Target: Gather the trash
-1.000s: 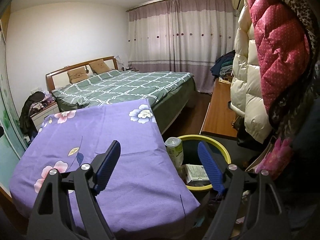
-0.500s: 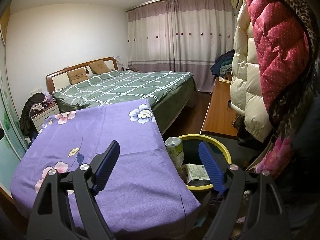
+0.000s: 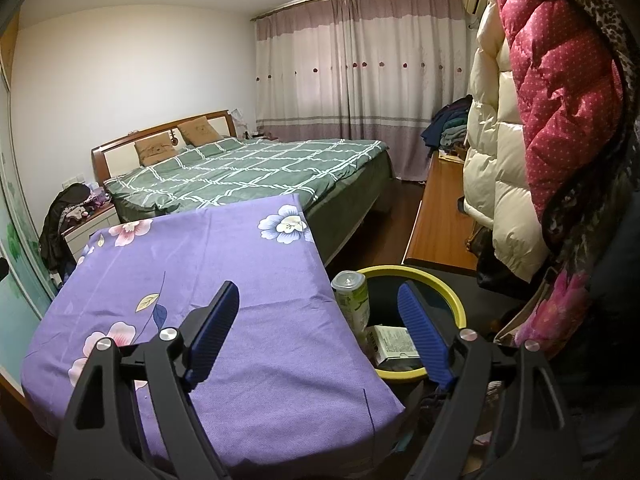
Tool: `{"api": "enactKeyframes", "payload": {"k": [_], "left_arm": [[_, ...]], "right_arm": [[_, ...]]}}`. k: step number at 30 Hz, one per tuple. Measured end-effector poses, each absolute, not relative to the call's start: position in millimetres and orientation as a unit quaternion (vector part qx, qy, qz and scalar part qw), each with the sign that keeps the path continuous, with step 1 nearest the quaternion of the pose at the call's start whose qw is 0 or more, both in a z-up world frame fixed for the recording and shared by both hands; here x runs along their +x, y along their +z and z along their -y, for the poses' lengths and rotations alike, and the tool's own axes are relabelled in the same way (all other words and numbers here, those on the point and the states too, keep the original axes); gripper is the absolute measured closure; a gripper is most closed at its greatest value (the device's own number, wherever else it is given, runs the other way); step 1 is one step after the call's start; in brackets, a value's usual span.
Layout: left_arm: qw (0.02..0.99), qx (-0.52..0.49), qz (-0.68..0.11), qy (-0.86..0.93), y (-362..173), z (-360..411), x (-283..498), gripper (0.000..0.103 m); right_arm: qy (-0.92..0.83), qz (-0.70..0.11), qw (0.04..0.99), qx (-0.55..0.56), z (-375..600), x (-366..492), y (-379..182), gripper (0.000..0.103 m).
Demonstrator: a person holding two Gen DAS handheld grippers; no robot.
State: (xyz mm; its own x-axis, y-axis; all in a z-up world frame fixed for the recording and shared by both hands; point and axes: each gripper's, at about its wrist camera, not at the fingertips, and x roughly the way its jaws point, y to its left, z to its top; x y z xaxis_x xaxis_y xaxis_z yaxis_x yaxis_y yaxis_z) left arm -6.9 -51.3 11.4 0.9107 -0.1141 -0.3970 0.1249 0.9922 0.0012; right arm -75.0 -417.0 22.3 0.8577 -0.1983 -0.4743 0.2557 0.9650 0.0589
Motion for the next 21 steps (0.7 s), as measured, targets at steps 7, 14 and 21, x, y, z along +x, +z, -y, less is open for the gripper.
{"api": "enactKeyframes", "payload": {"k": [7,14,21], "left_arm": [[0.976,0.014,-0.206,-0.062,7.4,52.1,-5.4,0.005],[0.976,0.015,-0.207,-0.062,7.1,52.6,-5.1,0.005],[0.976,0.017,-0.208,-0.063,5.9,53.2,-5.4,0.005]], "right_arm": [[-0.117,-0.241,0.962,0.061,415.6,-74.0,20.7,0.025],[-0.117,-0.243,0.961,0.062,415.6,-73.0,18.1,0.025],[-0.116,-0.245,0.96,0.063,414.8,-71.9,16.2,0.025]]}}
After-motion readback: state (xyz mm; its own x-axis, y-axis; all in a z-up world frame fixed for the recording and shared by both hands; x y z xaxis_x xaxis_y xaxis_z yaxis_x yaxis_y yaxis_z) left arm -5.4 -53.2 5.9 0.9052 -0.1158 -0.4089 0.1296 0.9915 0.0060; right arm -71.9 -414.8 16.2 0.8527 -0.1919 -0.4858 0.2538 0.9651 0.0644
